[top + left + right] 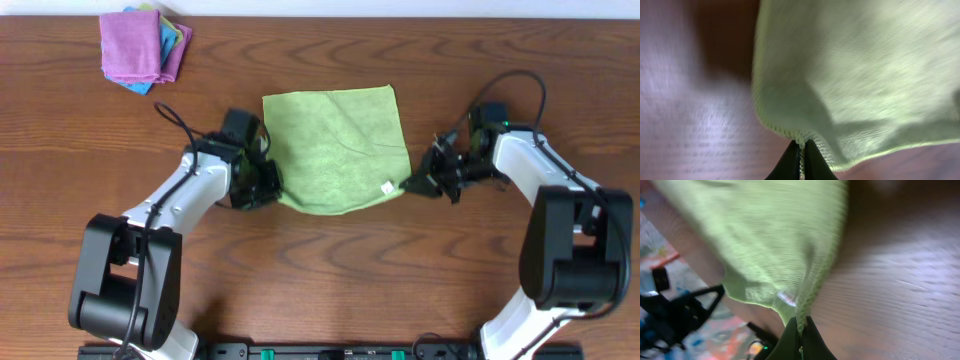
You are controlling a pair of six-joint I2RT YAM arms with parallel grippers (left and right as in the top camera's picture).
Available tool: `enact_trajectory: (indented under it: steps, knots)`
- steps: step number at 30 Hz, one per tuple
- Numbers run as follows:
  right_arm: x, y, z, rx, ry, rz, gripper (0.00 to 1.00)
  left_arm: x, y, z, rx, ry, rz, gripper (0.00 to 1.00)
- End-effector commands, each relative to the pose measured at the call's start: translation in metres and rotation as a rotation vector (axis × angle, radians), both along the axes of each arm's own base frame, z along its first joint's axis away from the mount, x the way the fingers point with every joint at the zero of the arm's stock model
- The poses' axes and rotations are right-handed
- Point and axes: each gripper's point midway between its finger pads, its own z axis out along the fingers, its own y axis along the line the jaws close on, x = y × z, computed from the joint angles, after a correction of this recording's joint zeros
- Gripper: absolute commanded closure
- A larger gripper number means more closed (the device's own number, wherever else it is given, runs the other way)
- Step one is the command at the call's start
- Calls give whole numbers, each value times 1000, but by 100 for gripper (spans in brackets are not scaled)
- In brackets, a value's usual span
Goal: Fold the cloth
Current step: 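Grasp the near left and right corners with both grippers, then lift both corners and fold them forward over the far edge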
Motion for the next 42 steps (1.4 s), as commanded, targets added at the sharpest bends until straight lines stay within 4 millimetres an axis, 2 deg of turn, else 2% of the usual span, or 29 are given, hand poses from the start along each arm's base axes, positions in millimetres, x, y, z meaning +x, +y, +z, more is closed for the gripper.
enact_trajectory:
  steps: [1,4,9,13,18,25,28,32,35,38,42]
  knots:
    - [23,16,36,-52,-203,113,99,23,-1,17,-1,-69,11,94]
    - [36,29,46,-171,-306,201,98,36,3,26,27,-110,18,94]
    - [52,39,48,-347,-408,259,98,57,16,30,114,-195,52,94]
    - [64,37,49,-391,-461,249,98,84,14,41,113,-324,55,94]
    - [83,26,51,-474,-524,217,98,105,13,52,121,-438,46,94]
    - [127,25,70,-522,-714,142,98,144,17,73,154,-629,62,94]
    - [140,20,71,-555,-740,94,98,153,23,67,157,-641,79,94]
    - [158,22,60,-562,-776,74,98,169,45,49,163,-638,128,94]
    - [173,25,50,-556,-812,60,98,183,58,49,159,-665,161,94]
    - [188,29,49,-544,-862,30,98,196,67,54,149,-706,186,94]
    - [199,31,51,-525,-893,-21,98,216,68,58,91,-759,186,94]
